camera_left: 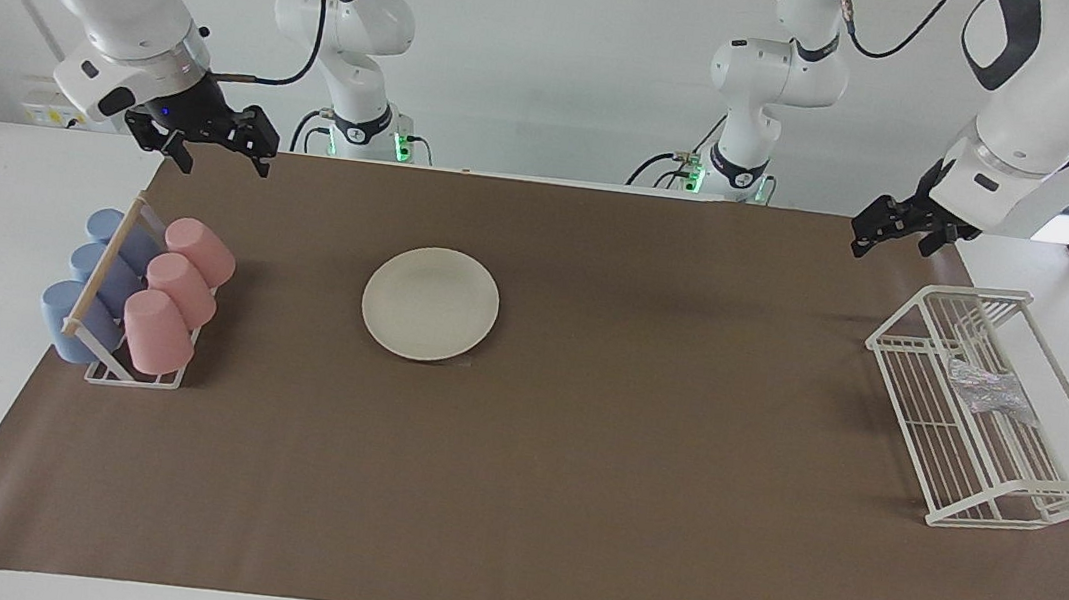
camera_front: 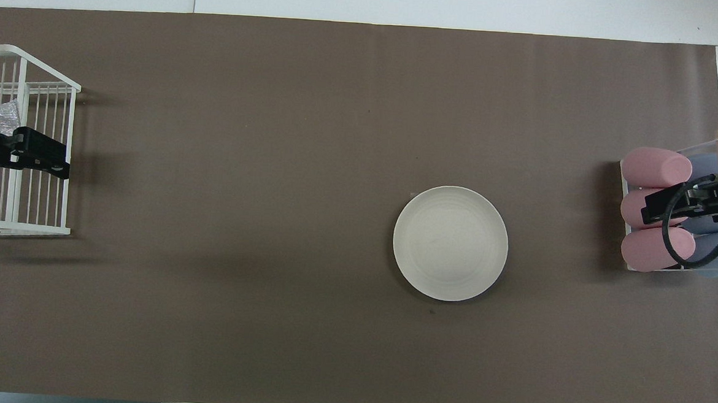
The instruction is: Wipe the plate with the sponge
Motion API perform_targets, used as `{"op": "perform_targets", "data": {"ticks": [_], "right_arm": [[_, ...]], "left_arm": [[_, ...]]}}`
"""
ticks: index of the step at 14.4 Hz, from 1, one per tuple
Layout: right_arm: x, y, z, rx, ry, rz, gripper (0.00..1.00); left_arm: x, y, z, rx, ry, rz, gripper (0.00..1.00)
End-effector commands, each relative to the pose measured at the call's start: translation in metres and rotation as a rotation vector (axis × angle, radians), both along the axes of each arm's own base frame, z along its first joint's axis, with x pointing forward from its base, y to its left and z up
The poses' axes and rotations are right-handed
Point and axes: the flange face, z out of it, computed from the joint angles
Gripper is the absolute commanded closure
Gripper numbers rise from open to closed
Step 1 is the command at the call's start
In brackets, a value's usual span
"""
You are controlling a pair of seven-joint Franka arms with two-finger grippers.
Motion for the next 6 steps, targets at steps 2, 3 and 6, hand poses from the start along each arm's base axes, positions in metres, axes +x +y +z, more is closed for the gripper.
{"op": "perform_targets", "data": {"ticks": [2, 3, 6], "right_arm": [[-0.0066, -0.0003, 0.0016, 0.022, -0.002, 0.015, 0.00], [-0.0066, -0.0003, 0.0016, 0.022, -0.002, 0.015, 0.00], [-0.0065, -0.0003, 0.0023, 0.021, -0.003, 0.015, 0.00]], "left_arm": [[-0.0112, 0.0026, 0.0068, -0.020, -0.023, 0.013, 0.00], [-0.0111, 0.0018, 0.0069, -0.020, -0.025, 0.012, 0.00], [-0.0108, 0.0026, 0.0070, -0.020, -0.026, 0.012, 0.00]]}}
